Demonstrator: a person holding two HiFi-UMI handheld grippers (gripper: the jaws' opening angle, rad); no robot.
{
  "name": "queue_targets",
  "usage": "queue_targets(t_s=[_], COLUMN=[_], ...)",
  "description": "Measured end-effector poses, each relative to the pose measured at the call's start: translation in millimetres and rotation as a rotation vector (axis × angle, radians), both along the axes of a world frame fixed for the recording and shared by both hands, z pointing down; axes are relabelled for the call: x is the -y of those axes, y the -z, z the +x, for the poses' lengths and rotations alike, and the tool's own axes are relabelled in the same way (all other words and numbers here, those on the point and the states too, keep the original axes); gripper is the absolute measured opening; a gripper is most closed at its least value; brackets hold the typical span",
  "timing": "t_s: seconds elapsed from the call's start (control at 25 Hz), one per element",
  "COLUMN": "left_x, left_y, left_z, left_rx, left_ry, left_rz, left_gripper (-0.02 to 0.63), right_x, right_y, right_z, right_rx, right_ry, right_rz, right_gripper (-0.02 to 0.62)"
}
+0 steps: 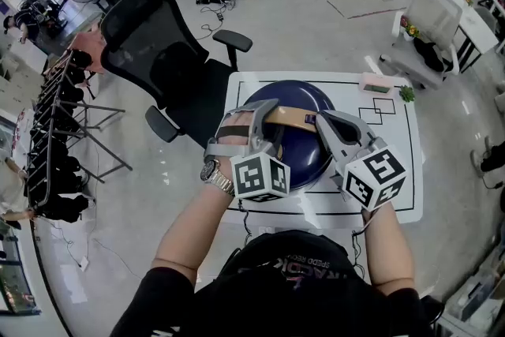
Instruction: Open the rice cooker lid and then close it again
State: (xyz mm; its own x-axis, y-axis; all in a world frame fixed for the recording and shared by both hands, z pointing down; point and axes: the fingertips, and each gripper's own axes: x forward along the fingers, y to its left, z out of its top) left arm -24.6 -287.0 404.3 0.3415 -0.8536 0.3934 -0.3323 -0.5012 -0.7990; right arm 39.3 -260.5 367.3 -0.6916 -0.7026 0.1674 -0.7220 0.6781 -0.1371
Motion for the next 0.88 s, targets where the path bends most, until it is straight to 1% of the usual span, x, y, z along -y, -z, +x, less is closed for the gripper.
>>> queue_targets(t_s=[0.32,0.6,0.88], left_x=[-1.6,-5.2,-6.6], left_y=[-10.6,-26.1,-35.9], left_z=[9.4,19.2,25.6], left_rx=[0.051,0.132,0.187], left_ry=[-0.001,-0.019,-0.022], left_rz=[0.000,0.011,0.008], left_gripper=[0.140,0.143,0.147], right_x=[1.7,-0.9,-1.7], right_y=[-16.7,-39.8,-54.8], right_z=[8.8,18.5,25.1], right_rx=[0.025,0.033,0.040], right_ry=[-0.005,-0.021,-0.020], right_rz=[-0.040,-0.082,-0.114], right_gripper=[0.002,0.002,0.002])
